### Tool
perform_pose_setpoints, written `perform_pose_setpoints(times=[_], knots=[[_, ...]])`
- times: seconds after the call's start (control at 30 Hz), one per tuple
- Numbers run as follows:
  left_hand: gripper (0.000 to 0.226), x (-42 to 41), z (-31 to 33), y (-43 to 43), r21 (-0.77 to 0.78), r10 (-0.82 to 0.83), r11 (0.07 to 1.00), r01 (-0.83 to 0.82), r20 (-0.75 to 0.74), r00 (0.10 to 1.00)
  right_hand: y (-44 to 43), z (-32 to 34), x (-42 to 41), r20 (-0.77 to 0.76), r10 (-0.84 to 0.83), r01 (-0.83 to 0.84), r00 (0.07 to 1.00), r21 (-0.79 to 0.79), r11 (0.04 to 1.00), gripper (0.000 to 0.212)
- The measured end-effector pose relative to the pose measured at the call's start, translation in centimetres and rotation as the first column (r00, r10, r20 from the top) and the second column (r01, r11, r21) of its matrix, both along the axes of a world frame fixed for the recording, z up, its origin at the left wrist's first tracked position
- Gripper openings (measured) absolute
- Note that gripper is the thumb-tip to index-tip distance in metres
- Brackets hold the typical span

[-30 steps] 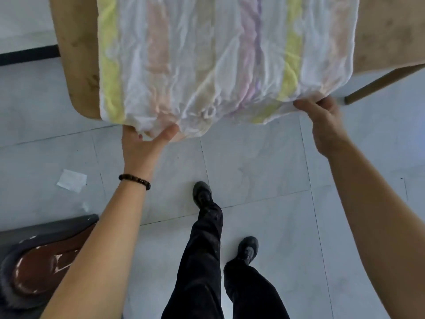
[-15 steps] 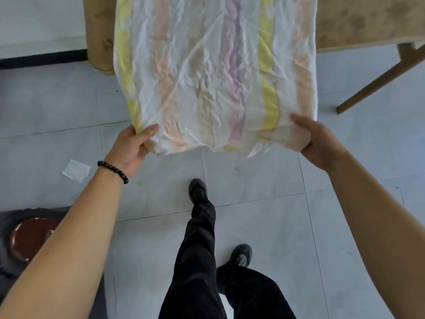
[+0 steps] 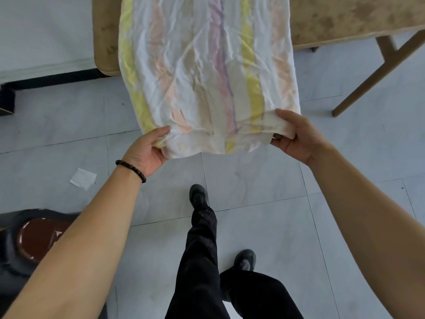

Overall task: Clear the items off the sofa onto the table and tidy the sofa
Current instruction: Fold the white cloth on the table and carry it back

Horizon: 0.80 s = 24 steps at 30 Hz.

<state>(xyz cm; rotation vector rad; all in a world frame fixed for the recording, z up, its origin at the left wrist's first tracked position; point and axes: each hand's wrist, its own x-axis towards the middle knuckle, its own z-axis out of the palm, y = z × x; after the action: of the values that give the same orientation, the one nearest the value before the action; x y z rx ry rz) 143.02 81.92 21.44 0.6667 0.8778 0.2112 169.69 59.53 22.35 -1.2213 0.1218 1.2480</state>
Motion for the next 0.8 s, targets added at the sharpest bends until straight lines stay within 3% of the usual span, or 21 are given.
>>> perform_pose_setpoints(times=[0.17, 0.3, 0.4, 0.43, 0.5, 0.57, 0.63, 0.7, 0.8], knots=[[0.044, -0.6, -1.6, -0.5, -0.062, 0.081, 0.995, -0.076, 0.096, 0.992, -0.3, -0.6, -0.3, -0.036, -0.005, 0.005, 0.999, -0.017, 1.0, 0.035], [0.045, -0.7, -3.0, 0.4, 0.004, 0.237, 0.971, -0.237, -0.101, 0.966, -0.4, -0.7, -0.3, 0.004, 0.007, -0.007, 1.0, -0.081, 0.997, 0.034], [0.045, 0.4, -3.8, 2.1, 0.188, 0.194, 0.972, -0.138, -0.323, 0.926, 0.2, -1.1, 0.1, 0.084, 0.011, 0.004, 0.996, -0.178, 0.984, 0.038], [0.053, 1.0, -4.2, 3.0, 0.241, 0.159, 0.968, -0.063, -0.402, 0.902, 0.5, -1.3, 0.3, 0.112, 0.014, 0.01, 0.994, -0.212, 0.977, 0.038], [0.093, 2.2, -4.6, 4.9, 0.297, 0.083, 0.951, 0.085, -0.512, 0.855, 1.3, -2.2, 0.6, 0.158, 0.025, 0.02, 0.987, -0.279, 0.96, 0.038], [0.125, 3.4, -5.0, 6.8, 0.335, 0.039, 0.929, 0.158, -0.513, 0.858, 2.1, -3.1, 1.1, 0.198, 0.075, 0.0, 0.977, -0.355, 0.935, 0.033], [0.135, 4.7, -5.3, 8.9, 0.375, 0.021, 0.911, 0.173, -0.459, 0.888, 2.9, -4.1, 1.7, 0.221, 0.155, -0.047, 0.963, -0.429, 0.902, 0.027], [0.124, 5.8, -5.4, 10.8, 0.419, -0.025, 0.887, 0.196, -0.38, 0.925, 3.6, -5.0, 2.5, 0.224, 0.194, -0.068, 0.955, -0.471, 0.88, 0.031], [0.082, 7.4, -5.1, 12.6, 0.477, -0.073, 0.856, 0.202, -0.275, 0.959, 5.0, -6.3, 3.5, 0.227, 0.196, -0.059, 0.954, -0.5, 0.864, 0.027]])
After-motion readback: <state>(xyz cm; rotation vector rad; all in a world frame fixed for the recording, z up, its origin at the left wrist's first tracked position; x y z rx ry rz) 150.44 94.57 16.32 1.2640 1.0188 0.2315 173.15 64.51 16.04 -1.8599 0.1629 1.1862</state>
